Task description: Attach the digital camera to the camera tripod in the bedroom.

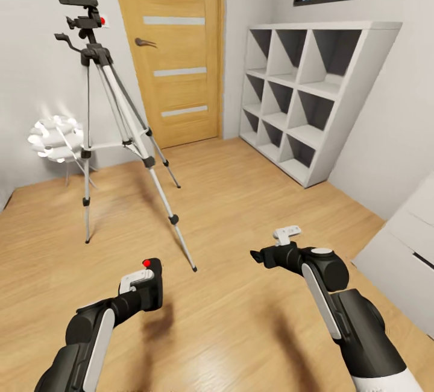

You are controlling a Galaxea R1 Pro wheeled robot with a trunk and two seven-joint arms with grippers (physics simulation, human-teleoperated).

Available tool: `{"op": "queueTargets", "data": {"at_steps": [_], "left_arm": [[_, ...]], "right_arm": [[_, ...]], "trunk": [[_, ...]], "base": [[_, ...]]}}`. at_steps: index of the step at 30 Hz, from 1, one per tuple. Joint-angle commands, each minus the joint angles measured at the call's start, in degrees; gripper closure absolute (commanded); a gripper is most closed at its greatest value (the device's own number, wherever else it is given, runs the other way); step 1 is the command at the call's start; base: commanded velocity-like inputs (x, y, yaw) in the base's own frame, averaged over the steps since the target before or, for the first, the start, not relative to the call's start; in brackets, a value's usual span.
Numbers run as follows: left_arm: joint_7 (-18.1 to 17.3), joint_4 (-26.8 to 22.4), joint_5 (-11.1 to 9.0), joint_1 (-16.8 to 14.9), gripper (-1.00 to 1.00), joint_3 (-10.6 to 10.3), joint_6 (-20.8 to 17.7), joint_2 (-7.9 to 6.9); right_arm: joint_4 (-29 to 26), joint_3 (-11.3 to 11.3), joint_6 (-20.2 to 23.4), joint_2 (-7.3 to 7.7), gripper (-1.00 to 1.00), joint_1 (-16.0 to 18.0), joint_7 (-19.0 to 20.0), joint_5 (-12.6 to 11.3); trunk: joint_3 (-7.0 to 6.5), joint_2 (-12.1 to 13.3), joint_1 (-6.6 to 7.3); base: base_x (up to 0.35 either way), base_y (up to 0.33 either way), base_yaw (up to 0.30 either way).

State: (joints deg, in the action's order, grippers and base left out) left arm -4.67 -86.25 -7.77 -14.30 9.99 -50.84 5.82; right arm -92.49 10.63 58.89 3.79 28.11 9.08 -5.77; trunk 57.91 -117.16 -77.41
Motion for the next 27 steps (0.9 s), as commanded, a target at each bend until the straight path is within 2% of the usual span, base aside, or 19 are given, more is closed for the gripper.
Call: {"op": "queueTargets", "data": {"at_steps": [1, 7, 14, 27], "left_arm": [[-0.2, 0.0, -0.4, -0.1, 1.0, 0.3, -0.3, 0.05], [-0.2, 0.0, -0.8, -0.1, 1.0, 0.6, -0.3, 0.0], [-0.3, 0.0, -1.2, -0.1, 1.0, 1.9, -0.4, -0.02], [-0.2, 0.2, -1.2, -0.1, 1.0, 2.2, -0.3, -0.02]], "right_arm": [[-0.1, 0.0, 0.2, 0.04, -1.0, 0.1, -0.4, -0.6], [-0.1, 0.0, 0.2, 0.05, -1.0, 0.4, -0.4, -0.6], [-0.1, -0.1, 0.0, 0.48, -1.0, 0.4, -0.4, -0.6], [-0.1, -0.4, 0.0, 0.79, -1.0, 0.6, -0.4, -0.6]], "trunk": [[-0.11, 0.4, 0.23], [-1.01, 2.8, 1.55], [-2.06, 5.6, 3.09], [-4.0, 10.8, 5.94]], "base": [[0.0, 0.0, 0.266], [0.0, 0.0, 0.266], [0.0, 0.0, 0.265], [0.0, 0.0, 0.259]]}}
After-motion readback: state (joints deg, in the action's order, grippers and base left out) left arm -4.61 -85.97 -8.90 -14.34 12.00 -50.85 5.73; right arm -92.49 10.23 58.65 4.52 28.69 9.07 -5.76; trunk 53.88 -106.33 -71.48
